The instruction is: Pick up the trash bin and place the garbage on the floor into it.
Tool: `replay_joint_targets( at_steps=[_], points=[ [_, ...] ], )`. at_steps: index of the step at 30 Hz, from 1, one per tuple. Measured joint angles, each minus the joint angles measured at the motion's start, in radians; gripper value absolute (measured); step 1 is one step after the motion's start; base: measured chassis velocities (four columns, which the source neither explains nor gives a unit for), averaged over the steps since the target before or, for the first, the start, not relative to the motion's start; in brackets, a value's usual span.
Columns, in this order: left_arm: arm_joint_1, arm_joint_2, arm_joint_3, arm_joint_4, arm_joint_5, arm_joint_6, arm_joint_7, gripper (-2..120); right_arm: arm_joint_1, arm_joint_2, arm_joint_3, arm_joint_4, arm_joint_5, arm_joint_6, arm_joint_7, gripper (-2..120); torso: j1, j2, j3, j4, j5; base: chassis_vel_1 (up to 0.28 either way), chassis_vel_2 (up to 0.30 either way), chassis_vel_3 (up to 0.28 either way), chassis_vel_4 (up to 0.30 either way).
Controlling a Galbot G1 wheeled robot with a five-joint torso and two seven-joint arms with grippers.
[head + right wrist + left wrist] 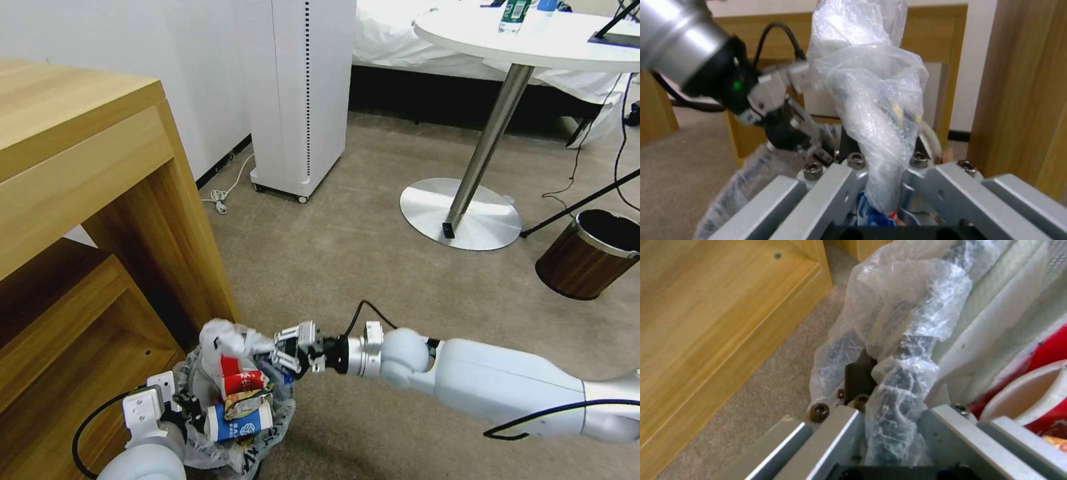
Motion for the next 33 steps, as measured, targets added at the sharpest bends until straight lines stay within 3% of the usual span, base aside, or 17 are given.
replay_joint_targets(
  at_steps=[9,29,33],
  points=[
    [-0.001,0.020,0.000,-0.015,-0.055,0.018,-0.027,0,-0.042,0.011,-0.026,-0.023,-0.002,-0.003,0.032,3,0.000,0.000,0.000,0.0000,0.0001,0.000,0.000,0.000,0.000],
    [0.001,0.008,0.021,-0.006,-0.040,0.017,-0.033,0,-0.046,0.059,-0.080,-0.085,0.012,-0.003,0.050,3,0.000,0.000,0.000,0.0000,0.0000,0.000,0.000,0.000,0.000],
    [-0.001,0.007,0.024,-0.004,-0.038,0.016,-0.032,0,-0.046,0.059,-0.080,-0.090,0.010,-0.003,0.048,12,0.000,0.000,0.000,0.0000,0.0000,0.000,0.000,0.000,0.000]
  ],
)
